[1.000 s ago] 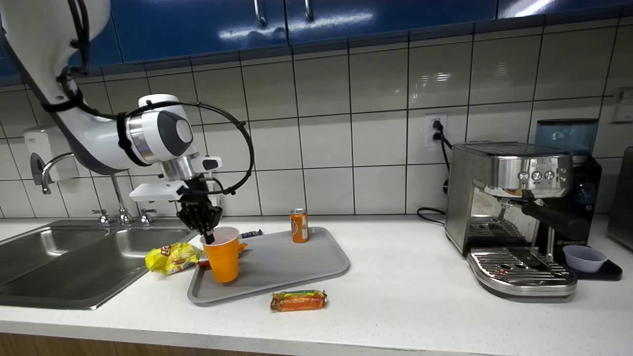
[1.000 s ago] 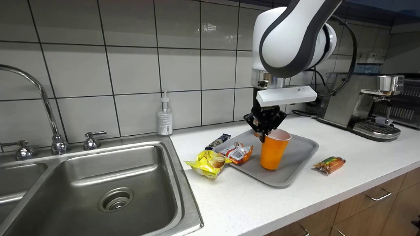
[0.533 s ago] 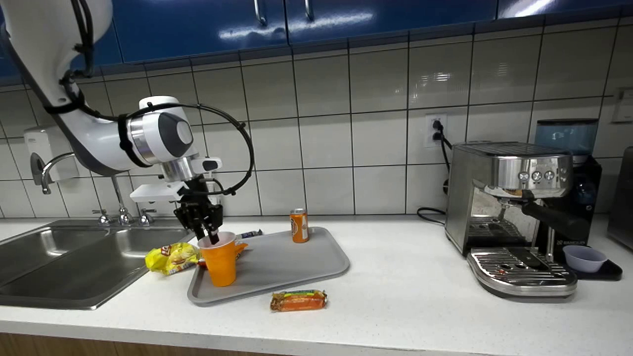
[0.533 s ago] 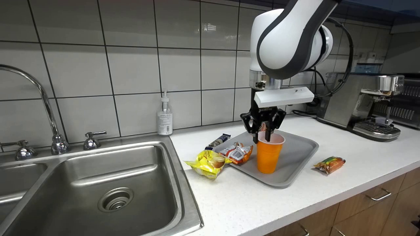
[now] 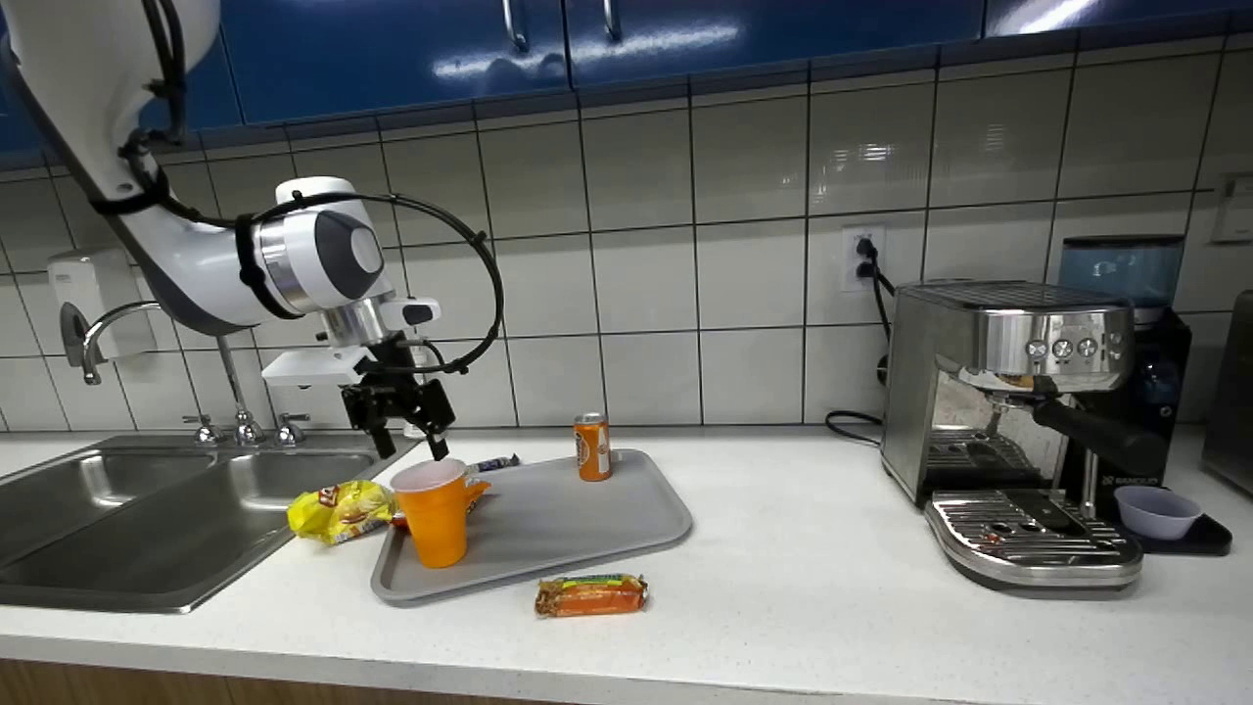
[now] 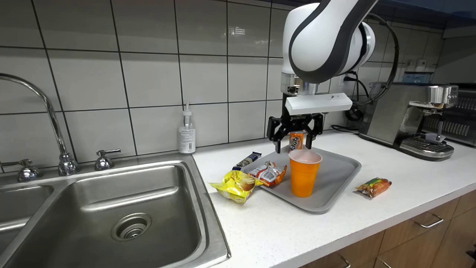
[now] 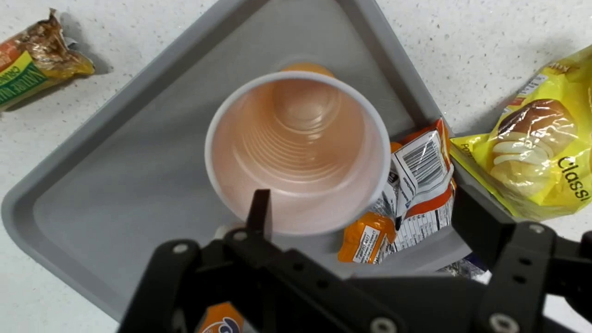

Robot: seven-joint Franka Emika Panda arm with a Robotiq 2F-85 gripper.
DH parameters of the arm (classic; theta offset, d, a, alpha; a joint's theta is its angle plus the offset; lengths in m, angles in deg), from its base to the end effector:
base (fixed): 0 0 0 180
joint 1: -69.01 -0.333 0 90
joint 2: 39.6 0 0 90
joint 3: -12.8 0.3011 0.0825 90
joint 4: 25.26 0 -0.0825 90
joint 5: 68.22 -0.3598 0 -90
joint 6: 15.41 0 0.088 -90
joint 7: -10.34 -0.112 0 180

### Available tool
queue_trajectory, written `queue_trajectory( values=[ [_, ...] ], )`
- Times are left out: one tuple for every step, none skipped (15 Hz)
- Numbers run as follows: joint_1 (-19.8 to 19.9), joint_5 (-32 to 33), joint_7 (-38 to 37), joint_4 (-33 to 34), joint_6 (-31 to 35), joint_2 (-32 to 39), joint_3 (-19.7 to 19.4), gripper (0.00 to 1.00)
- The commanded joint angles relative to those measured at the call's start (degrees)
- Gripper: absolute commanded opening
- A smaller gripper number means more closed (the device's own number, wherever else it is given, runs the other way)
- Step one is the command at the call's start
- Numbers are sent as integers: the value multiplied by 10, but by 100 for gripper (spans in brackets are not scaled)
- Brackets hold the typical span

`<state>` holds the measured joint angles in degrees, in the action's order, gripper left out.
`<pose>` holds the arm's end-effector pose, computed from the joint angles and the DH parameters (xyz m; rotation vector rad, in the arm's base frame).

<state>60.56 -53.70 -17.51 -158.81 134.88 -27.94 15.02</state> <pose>0.5019 0.1001 0.2588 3.0419 -0.1312 0.1921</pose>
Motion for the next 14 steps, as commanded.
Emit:
queue_trajectory(
  values=[
    [-2, -12, 11, -6, -1, -27, -8, 100],
    [-1, -11, 9, -9, -1, -32, -10, 100],
    [1, -10, 8, -11, -1, -37, -13, 100],
    [2, -9, 6, -13, 0, -42, -15, 100],
    [5, -9, 3, -16, 1, -48, -19, 100],
    [6, -8, 0, -19, 1, -52, -22, 100],
    [9, -8, -3, -23, 3, -57, -26, 100],
    [11, -6, -7, -25, 3, -61, -30, 100],
    [14, -6, -12, -29, 4, -65, -35, 100],
    [16, -3, -18, -31, 5, -69, -39, 100],
    [19, 2, -28, -35, 6, -72, -44, 100],
    [22, 4, -34, -37, 6, -75, -48, 100],
    [25, 5, -42, -41, 7, -78, -52, 100],
    [29, 8, -51, -45, 8, -82, -56, 100]
  ],
)
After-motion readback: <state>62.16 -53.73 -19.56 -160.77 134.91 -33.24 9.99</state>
